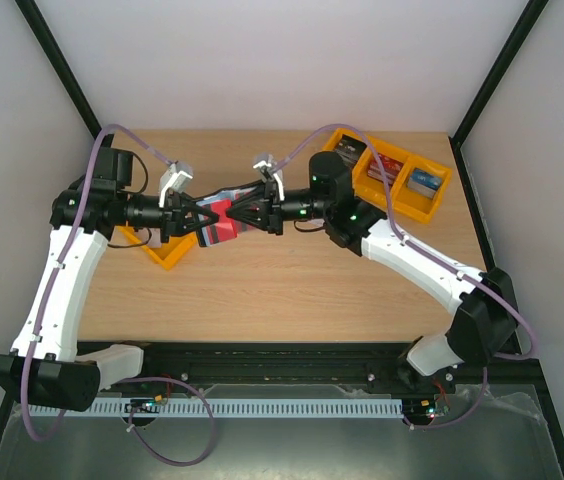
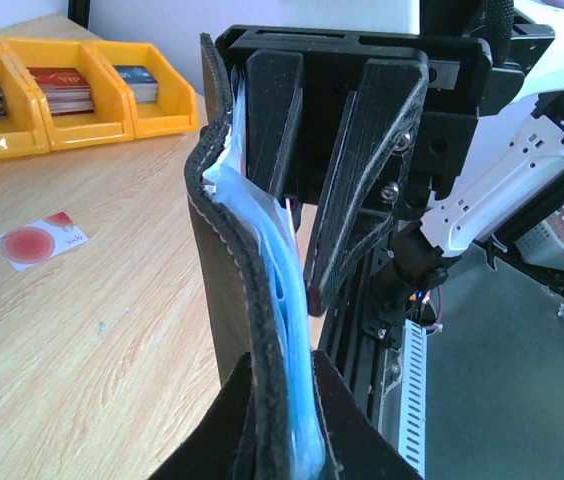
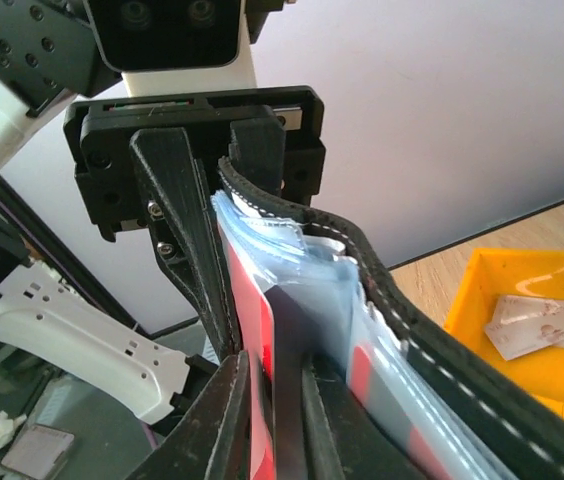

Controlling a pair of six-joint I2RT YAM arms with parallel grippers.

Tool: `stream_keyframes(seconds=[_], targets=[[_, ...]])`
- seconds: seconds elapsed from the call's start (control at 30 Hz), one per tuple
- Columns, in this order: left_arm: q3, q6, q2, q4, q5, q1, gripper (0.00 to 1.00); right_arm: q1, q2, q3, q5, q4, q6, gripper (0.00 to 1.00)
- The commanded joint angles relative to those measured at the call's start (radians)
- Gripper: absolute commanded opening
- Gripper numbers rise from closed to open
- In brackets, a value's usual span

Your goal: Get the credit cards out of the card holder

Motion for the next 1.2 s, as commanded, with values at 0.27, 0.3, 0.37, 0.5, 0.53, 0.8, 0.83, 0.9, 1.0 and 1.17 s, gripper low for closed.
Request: stream_keyframes(seconds=[0.27, 0.3, 0.37, 0.5, 0.53, 0.8, 0.83, 0.9, 1.0, 1.17], targets=[[0.000, 0.014, -0.009, 0.005, 0.096, -0.002, 0.16, -0.014, -0.015, -0.024, -0.099, 0.174, 0.077, 0.02], [-0.007, 0.012, -0.010, 0.009, 0.096, -0.002, 0.26, -0.023, -0.020, -0.027, -0.096, 0.182, 0.088, 0.02], [-0.017, 0.007, -0.010, 0.013, 0.098, -0.002, 0.30, -0.038, -0.026, -0.029, -0.097, 0.191, 0.108, 0.02], [-0.019, 0.014, -0.012, 0.011, 0.103, 0.002, 0.29, -0.056, -0.045, -0.037, -0.094, 0.197, 0.110, 0.02], [-0.020, 0.017, -0.013, 0.007, 0.109, 0.005, 0.28, -0.060, -0.049, -0.040, -0.094, 0.197, 0.110, 0.02], [-0.020, -0.010, -0.007, 0.035, 0.132, 0.009, 0.02, -0.065, -0.039, -0.055, -0.104, 0.259, 0.167, 0.03], [-0.018, 0.001, -0.009, 0.028, 0.133, 0.009, 0.02, -0.068, -0.039, -0.054, -0.101, 0.242, 0.154, 0.06], [-0.015, 0.034, -0.011, 0.003, 0.131, 0.009, 0.02, -0.081, -0.045, -0.058, -0.109, 0.213, 0.126, 0.13], [-0.017, 0.053, -0.014, -0.011, 0.128, 0.009, 0.02, -0.098, -0.055, -0.065, -0.107, 0.165, 0.087, 0.14], [-0.013, 0.058, -0.008, -0.012, 0.137, 0.009, 0.02, -0.099, -0.035, -0.065, -0.122, 0.180, 0.118, 0.11]])
